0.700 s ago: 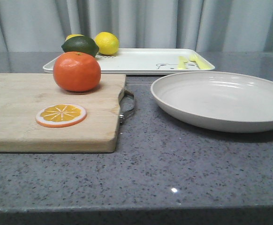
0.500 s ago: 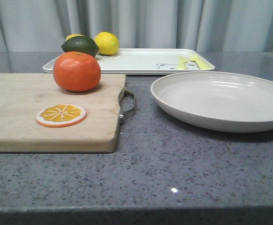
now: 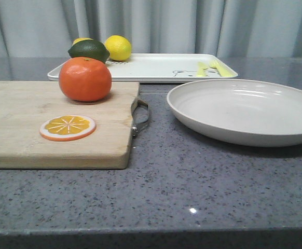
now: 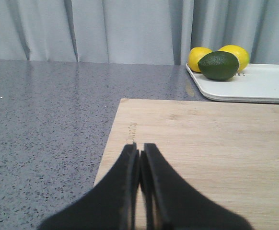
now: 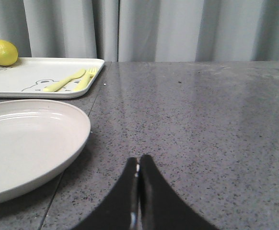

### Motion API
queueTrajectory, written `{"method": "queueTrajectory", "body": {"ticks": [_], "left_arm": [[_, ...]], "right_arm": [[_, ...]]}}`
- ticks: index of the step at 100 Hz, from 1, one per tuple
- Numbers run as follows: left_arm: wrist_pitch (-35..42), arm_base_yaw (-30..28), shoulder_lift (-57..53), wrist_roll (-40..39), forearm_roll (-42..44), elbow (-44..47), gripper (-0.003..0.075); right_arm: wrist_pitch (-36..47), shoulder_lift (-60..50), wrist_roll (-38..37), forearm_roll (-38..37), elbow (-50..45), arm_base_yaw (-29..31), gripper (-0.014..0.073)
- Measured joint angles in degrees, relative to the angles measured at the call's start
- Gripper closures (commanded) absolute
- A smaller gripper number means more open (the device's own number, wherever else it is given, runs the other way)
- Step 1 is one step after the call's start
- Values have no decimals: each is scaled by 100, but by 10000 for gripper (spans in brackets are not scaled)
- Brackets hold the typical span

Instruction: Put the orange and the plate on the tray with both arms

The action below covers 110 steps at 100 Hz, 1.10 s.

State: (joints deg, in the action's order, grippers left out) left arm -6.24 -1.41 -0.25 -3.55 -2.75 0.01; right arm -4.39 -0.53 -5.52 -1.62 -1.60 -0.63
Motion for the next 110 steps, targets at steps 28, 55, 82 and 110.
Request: {"method": "queueTrajectory", "body": {"ticks": [28, 55, 82, 110], "left_arm": [[0, 0, 0, 0, 0, 0, 739], [0, 0, 0, 0, 2, 0, 739], [0, 0, 314, 0, 2, -309, 739], [77, 0, 1397, 0, -8, -1262, 739]], "right_arm": [[0, 0, 0, 0, 0, 0, 661], [104, 0, 0, 0, 0, 0, 661], [44, 306, 0, 0, 399, 0, 652], [-195, 1470, 0, 0, 1202, 0, 652]]}}
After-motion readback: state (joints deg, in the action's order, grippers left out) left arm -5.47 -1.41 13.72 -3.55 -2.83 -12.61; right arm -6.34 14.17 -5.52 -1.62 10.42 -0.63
